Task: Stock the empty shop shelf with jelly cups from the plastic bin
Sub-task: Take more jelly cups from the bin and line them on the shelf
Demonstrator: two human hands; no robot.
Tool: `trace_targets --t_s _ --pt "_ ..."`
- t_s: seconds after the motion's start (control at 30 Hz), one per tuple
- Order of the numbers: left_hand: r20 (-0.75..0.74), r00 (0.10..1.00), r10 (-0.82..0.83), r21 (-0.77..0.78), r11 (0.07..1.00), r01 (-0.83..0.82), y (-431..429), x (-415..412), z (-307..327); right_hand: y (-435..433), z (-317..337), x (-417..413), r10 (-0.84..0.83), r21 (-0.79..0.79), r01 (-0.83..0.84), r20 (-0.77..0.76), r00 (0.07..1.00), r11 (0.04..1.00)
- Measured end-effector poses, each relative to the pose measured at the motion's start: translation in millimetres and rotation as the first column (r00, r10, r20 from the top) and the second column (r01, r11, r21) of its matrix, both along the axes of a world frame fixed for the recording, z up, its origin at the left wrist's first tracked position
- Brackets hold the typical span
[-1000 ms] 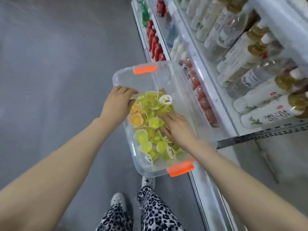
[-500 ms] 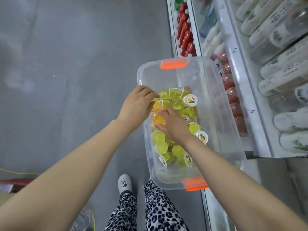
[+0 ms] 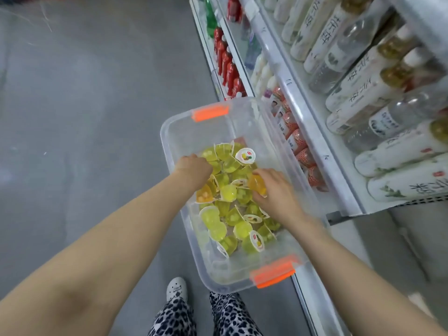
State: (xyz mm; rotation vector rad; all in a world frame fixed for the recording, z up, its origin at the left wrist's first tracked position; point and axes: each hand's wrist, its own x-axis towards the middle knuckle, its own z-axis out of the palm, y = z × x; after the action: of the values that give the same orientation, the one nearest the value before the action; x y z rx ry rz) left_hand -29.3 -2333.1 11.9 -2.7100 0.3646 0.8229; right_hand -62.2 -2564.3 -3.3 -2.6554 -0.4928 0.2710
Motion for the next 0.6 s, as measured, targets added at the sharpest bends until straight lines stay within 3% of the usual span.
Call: trace_targets --t_s 0.13,0.33,0.5,0.6 --pt "-0.139 0.989 -0.057 0.032 0.998 0.062 0.7 10.8 -13.6 -7.1 -1.6 -17.6 -0.071 -0.027 0.071 -0.024 0.997 0.997" --pt "-0.128 0.972 -0.196 0.032 0.979 0.202 7.8 21.1 -21.1 -6.6 9.4 -42.9 -0.222 -0.039 0.220 -0.059 0.973 0.975" --pt "-0.050 0.984 -0.173 -0.221 0.963 0.158 7.7 24.0 -1.7 11.0 34.5 -68.2 -0.510 0.081 0.516 -0.080 0.856 0.853" --pt "-0.066 0.994 -0.088 -0.473 0.880 0.046 7.1 16.5 22.6 25.7 47.9 -83.8 -0.635 0.144 0.633 -0.041 0.772 0.760"
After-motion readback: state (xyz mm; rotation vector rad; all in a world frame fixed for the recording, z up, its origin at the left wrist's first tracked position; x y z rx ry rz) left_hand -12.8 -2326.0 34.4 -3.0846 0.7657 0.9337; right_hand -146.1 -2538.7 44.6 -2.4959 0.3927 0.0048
